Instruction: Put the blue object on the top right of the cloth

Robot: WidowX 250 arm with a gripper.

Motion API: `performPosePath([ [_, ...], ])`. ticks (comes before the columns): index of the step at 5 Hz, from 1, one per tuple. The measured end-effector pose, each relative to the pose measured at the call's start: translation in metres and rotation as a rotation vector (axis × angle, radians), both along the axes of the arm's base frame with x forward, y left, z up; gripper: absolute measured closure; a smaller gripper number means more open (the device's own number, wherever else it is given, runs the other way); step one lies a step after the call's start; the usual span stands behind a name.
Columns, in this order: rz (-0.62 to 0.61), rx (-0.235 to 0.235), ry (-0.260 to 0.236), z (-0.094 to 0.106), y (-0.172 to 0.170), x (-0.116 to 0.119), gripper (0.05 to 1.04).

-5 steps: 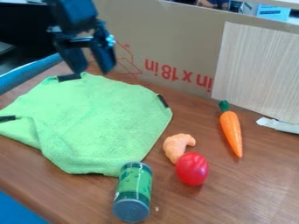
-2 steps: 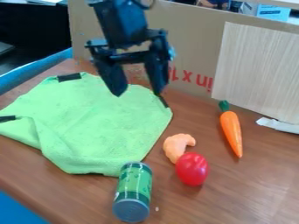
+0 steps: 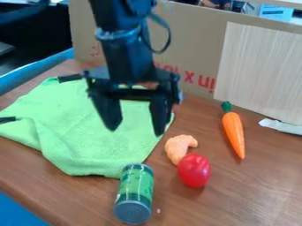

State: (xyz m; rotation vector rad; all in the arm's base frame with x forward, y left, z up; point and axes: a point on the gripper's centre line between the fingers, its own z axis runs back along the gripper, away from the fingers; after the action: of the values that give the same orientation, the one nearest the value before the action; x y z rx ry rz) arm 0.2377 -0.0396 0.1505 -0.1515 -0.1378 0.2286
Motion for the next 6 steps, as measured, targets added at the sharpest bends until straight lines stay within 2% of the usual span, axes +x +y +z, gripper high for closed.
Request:
performPosePath([
  [1, 0.076, 0.041, 0.001, -0.022, 0.010, -0.007, 0.084],
  [2, 0.156, 0.069, -0.012, -0.033, 0.028, -0.005, 0.084],
  [3, 0.231, 0.074, -0.005, -0.041, 0.035, -0.007, 0.084],
  [4, 0.288, 0.068, 0.022, -0.046, 0.038, -0.010, 0.084],
  [5, 0.286, 0.055, 0.055, -0.050, 0.035, -0.016, 0.084],
  [6, 0.262, 0.042, 0.055, -0.054, 0.032, -0.025, 0.084],
])
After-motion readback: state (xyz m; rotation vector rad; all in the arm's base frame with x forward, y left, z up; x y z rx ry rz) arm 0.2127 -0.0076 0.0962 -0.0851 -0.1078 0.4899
